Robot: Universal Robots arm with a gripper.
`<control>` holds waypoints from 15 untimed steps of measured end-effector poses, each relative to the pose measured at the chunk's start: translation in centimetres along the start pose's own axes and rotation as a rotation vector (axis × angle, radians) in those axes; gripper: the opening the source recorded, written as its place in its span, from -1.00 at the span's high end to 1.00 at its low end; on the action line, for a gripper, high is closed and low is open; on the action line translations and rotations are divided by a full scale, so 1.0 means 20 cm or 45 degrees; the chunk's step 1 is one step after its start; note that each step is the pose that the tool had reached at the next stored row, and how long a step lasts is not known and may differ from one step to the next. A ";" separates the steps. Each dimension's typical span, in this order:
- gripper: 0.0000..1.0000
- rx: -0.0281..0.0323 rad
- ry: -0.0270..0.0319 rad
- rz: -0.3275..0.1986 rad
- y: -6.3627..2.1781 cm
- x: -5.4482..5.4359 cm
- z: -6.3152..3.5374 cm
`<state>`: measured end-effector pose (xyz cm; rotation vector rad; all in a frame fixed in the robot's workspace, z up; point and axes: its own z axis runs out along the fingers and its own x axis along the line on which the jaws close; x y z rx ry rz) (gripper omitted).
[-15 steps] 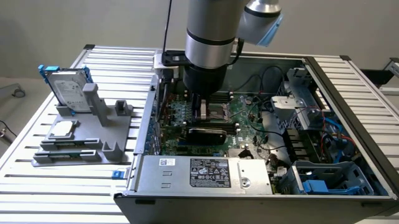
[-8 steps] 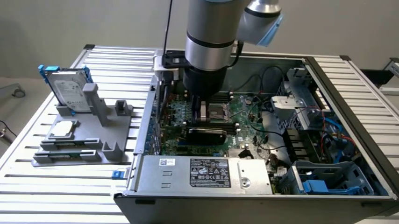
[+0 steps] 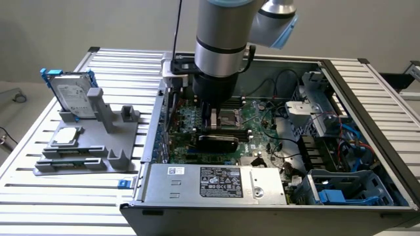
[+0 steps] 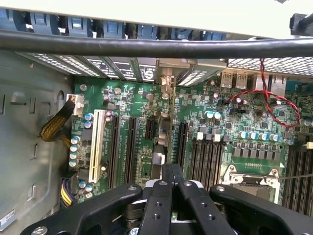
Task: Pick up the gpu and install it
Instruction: 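Press down on the gpu until it lock into place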
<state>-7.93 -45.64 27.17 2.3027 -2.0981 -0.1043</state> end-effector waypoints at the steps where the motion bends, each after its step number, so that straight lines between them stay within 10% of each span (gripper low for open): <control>1: 0.79 0.0001 -0.0002 0.000 0.000 0.00 0.002; 15: 0.79 -0.0005 0.0006 0.000 0.002 0.01 0.030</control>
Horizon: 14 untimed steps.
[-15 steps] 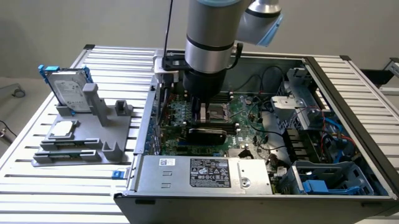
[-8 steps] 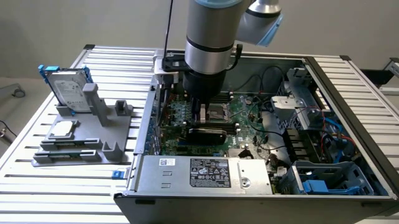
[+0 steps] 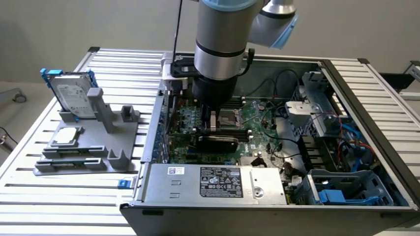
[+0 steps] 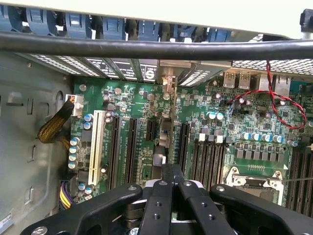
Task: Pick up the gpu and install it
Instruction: 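Press down on the gpu until it lock into place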
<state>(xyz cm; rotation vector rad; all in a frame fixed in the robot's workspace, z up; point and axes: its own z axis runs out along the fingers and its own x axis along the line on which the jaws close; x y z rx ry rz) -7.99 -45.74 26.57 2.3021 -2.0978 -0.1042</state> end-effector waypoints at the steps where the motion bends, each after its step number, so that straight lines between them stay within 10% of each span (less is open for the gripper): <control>1: 0.79 0.0002 0.0000 0.000 0.000 0.00 0.000; 14: 0.79 -0.0012 -0.0009 0.000 0.051 -0.01 -0.110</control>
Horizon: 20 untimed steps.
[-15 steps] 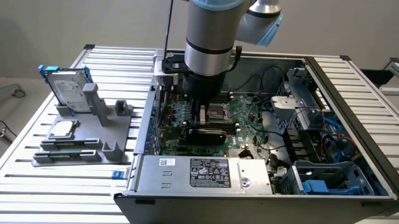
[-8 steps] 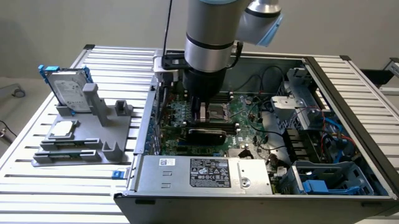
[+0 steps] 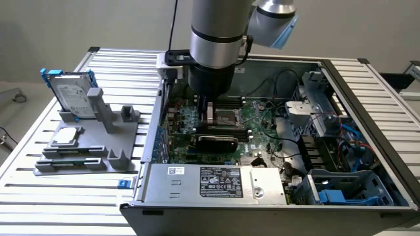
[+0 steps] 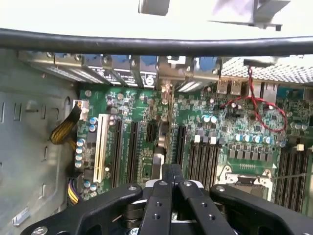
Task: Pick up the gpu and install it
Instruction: 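Press down on the gpu until it lock into place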
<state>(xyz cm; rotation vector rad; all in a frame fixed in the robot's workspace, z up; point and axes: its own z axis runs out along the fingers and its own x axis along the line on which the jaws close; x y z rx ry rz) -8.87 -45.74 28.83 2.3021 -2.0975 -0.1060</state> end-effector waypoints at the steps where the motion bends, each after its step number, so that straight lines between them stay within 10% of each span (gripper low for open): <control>1: 0.79 -0.0007 -0.0001 0.000 0.019 0.00 0.000; 10: 0.79 -0.0074 -0.0007 0.000 0.166 -0.02 -0.002; 20: 0.79 -0.0372 -0.0034 0.001 0.241 -0.02 -0.016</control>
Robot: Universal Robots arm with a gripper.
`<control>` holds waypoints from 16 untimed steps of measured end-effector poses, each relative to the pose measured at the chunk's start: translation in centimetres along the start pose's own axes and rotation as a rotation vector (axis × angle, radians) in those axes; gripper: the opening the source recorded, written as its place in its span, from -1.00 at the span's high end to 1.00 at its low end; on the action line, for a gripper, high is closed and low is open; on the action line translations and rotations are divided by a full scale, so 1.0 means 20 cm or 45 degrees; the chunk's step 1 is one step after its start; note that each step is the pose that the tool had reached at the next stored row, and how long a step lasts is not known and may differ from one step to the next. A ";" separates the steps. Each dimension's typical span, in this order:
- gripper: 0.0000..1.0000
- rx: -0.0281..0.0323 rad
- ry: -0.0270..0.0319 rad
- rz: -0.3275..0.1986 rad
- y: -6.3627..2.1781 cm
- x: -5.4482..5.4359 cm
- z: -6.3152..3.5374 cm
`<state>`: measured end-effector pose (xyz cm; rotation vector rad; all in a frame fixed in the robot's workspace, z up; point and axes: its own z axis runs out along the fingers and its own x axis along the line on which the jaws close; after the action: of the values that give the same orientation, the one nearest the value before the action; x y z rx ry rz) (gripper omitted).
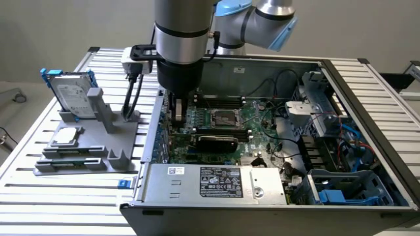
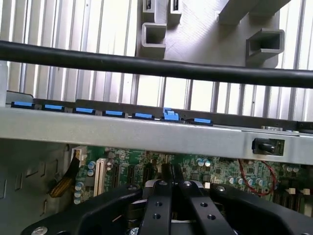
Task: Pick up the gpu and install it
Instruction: 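Press down on the gpu until it lock into place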
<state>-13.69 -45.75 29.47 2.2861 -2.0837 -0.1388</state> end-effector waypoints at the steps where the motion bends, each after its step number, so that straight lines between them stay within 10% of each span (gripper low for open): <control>1: 0.79 -0.0021 -0.0002 0.000 0.001 0.00 -0.006; 16: 0.79 -0.0302 0.0103 0.008 0.007 0.04 -0.033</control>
<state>-13.70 -46.62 30.11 2.2623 -2.0742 -0.1529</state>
